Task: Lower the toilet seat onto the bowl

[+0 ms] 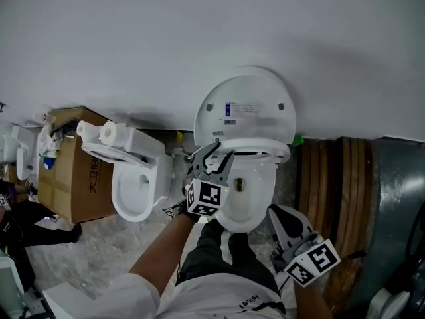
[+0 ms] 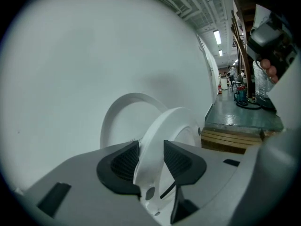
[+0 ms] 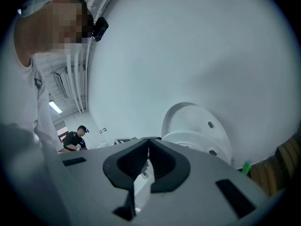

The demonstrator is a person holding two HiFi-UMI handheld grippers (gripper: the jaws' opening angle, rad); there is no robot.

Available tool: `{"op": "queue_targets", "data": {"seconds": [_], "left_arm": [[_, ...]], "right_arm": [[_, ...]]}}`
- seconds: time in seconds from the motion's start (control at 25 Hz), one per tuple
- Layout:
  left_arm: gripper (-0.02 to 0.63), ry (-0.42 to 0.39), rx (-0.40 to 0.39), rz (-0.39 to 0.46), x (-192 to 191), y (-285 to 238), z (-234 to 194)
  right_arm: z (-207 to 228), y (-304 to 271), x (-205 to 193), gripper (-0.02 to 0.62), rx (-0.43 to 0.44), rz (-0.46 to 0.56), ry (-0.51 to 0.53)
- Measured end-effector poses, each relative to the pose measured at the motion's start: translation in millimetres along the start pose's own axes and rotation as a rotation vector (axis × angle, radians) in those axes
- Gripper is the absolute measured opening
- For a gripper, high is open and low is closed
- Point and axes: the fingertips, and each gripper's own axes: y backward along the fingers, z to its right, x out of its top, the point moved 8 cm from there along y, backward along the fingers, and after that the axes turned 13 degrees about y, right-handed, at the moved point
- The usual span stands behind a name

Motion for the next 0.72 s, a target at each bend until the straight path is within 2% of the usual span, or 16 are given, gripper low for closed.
{"op": "queue_targets", "data": {"seconds": [0.16,0.36,0.52,0.72], "left_arm": [[0.156,0.001,0.013,-0.026,-10,19,16],[0.155,-0.034,-0.014,-0.073,-25,43,33],[0.146,-0.108,-0.046,-0.094,-32,55,41],[0.147,-0.249,-0.068,-0.095,-42,57,47]], "right_arm": [[-4,20,-10,0.018,0.030,0.010,-0.005],[-12,43,-20,0.018,0.023,0.013,-0.017],[-18,60,-26,0.018,-0.025,0.028,-0.024],[-42,78,-39,0.018,-0.105,0.053,-0.031]]}}
